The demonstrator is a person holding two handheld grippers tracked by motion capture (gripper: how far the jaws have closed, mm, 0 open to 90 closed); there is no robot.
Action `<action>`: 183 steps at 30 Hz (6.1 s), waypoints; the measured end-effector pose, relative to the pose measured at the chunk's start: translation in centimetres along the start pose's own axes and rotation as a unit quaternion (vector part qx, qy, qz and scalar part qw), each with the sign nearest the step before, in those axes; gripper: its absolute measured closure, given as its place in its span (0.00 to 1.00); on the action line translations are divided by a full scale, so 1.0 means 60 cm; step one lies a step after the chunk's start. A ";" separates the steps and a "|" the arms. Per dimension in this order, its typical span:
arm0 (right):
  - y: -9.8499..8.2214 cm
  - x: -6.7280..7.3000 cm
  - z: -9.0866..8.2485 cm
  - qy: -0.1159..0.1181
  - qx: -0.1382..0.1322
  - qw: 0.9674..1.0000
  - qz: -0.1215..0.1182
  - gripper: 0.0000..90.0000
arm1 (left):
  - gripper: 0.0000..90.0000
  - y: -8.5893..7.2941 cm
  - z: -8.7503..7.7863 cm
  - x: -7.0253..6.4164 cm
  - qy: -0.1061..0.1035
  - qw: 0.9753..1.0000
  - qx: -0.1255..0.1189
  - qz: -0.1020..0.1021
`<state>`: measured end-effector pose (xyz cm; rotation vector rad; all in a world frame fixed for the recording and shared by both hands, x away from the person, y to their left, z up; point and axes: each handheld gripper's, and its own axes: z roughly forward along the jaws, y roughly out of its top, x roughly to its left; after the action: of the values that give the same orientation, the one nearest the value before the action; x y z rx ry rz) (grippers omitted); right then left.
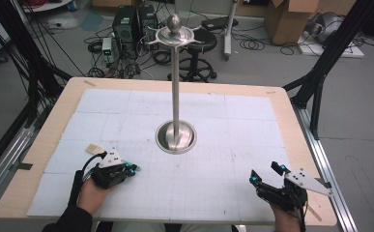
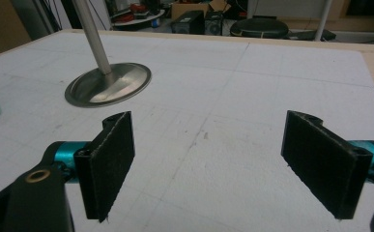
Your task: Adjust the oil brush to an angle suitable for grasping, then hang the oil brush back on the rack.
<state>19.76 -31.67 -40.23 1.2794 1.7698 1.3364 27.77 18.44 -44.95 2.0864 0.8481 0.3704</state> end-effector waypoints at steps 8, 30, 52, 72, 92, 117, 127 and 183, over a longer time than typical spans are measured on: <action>-0.001 -0.001 0.001 -0.004 0.005 1.000 0.004 0.20 | 0.99 0.019 0.023 0.032 0.010 1.000 0.001 -0.024; -0.002 -0.001 0.000 -0.006 0.002 1.000 0.009 0.20 | 0.99 0.021 -0.024 0.177 0.123 0.986 0.026 -0.113; -0.002 -0.001 -0.002 -0.005 0.001 1.000 0.011 0.20 | 0.99 -0.021 -0.073 0.137 0.090 0.993 0.076 -0.030; -0.001 -0.001 -0.003 -0.001 -0.004 1.000 0.017 0.20 | 0.99 -0.069 -0.118 0.045 0.019 0.999 0.045 -0.017; 0.004 0.004 -0.009 0.002 -0.010 1.000 -0.017 0.20 | 0.24 -0.042 -0.187 0.030 0.073 0.955 -0.262 -0.118; 0.007 0.009 -0.007 0.007 -0.011 1.000 -0.007 0.18 | 0.21 -0.058 -0.203 0.039 0.070 0.957 -0.264 -0.098; 0.005 0.011 -0.004 0.012 -0.005 1.000 -0.009 0.18 | 0.19 -0.057 -0.197 0.040 0.068 0.957 -0.263 -0.104; 0.002 0.018 0.005 0.021 0.012 0.999 -0.028 0.18 | 0.89 -0.046 -0.081 0.020 0.030 0.998 0.039 -0.037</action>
<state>19.64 -30.59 -40.12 1.2149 1.8410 1.3238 24.90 23.33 -44.22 2.1173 0.9869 0.3679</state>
